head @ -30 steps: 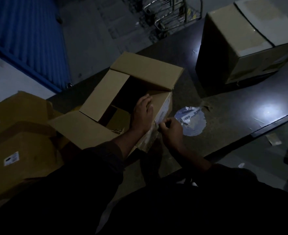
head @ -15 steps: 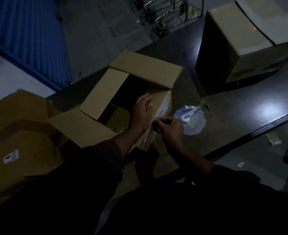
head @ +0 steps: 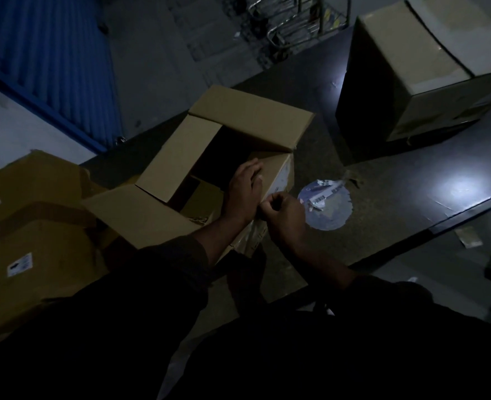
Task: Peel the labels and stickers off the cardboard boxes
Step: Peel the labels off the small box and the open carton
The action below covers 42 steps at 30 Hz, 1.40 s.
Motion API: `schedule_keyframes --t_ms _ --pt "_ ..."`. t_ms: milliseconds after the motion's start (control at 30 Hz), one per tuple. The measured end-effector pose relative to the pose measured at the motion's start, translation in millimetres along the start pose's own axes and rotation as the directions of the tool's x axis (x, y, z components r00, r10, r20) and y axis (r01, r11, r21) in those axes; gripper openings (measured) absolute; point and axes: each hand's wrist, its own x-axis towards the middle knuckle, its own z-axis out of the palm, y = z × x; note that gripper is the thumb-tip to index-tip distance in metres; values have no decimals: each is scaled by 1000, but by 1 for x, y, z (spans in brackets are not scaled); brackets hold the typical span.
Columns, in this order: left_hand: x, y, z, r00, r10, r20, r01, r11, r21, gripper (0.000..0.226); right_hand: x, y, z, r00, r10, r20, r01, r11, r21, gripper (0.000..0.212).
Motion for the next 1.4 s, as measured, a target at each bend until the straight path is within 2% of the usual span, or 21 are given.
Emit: schedule_keyframes --t_ms 267,433,533,767,900,1000,1067,1133,1200,1267,1333,1400 --pt "1 -1 -1 999 34 -7 -34 999 -12 32 -1 2 1 993 -118 -8 117 989 -96 13" --pt "-2 2 0 999 35 -4 -35 999 -5 31 4 15 -7 1000 -12 -23 10 996 -84 16" --pt "-2 1 -1 1000 4 -5 -4 1000 -11 31 3 14 -9 1000 -8 -30 6 997 -82 12" --pt "-1 1 -1 1000 -19 1 19 1000 -23 31 -2 17 -9 997 79 2 -79 994 72 17" --pt "-1 1 -2 1000 -29 1 29 999 -18 31 -8 16 -14 988 139 -65 -123 970 212 26" --pt "-2 4 -3 999 -38 14 38 999 -8 31 -9 30 -18 977 208 -41 -195 958 211 30" --pt "0 7 -4 995 -89 42 89 996 -4 34 -7 36 -22 971 236 -32 -226 955 190 24" --pt "2 14 -4 982 -158 105 157 987 17 51 -1 36 -26 971 233 -58 -222 963 155 19" --pt "5 22 1 969 -169 180 150 982 113 78 9 33 -30 972 213 -98 -199 970 137 23" --pt "7 28 8 965 -153 214 100 966 240 91 19 27 -34 976 193 -101 -178 974 140 24" --pt "8 27 11 971 -145 188 89 956 281 83 30 21 -37 975 218 -50 -205 960 190 25" --pt "7 24 10 977 -128 171 87 970 229 72 45 18 -40 978 204 -36 -193 961 195 31"
